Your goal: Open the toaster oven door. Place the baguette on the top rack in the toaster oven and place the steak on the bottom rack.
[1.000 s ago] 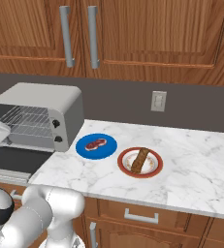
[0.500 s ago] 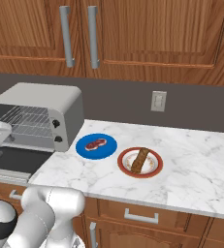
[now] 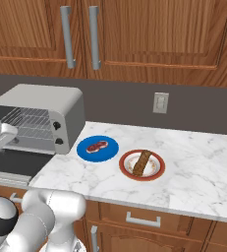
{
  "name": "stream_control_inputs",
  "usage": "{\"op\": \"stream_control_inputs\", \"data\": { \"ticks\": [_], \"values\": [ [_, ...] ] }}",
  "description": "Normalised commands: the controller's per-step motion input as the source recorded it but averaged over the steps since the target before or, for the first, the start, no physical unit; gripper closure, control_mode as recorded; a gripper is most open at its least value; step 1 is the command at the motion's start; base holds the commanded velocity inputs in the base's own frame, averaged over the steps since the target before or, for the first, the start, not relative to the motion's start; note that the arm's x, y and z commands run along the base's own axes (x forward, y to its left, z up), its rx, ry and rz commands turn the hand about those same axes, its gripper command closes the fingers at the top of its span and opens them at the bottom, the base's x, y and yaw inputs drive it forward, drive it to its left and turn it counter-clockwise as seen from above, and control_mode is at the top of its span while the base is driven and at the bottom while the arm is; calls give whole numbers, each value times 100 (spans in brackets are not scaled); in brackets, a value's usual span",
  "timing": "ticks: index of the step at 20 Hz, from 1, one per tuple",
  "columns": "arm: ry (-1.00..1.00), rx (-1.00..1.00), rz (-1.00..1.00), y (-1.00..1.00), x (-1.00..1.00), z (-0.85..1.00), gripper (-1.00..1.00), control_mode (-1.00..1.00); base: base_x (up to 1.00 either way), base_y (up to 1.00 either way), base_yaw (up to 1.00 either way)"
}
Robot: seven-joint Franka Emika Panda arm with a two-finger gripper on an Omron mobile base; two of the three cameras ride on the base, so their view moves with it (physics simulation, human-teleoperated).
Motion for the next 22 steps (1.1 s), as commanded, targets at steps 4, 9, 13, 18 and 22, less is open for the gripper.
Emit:
{"op": "stream_control_inputs", "data": {
  "ticks": [4, 9, 13, 18, 22],
  "values": [
    [-5, 25, -14, 13, 13, 0, -100, -100, 0, 0, 0],
    [-21, 19, -4, 8, 8, 0, -100, -100, 0, 0, 0],
    [-17, 16, -3, 4, 6, -3, -100, -100, 0, 0, 0],
    [-10, 14, -4, 0, 10, -3, -100, -100, 0, 0, 0],
    [0, 2, -19, 0, 23, 0, -100, -100, 0, 0, 0]
  ]
}}
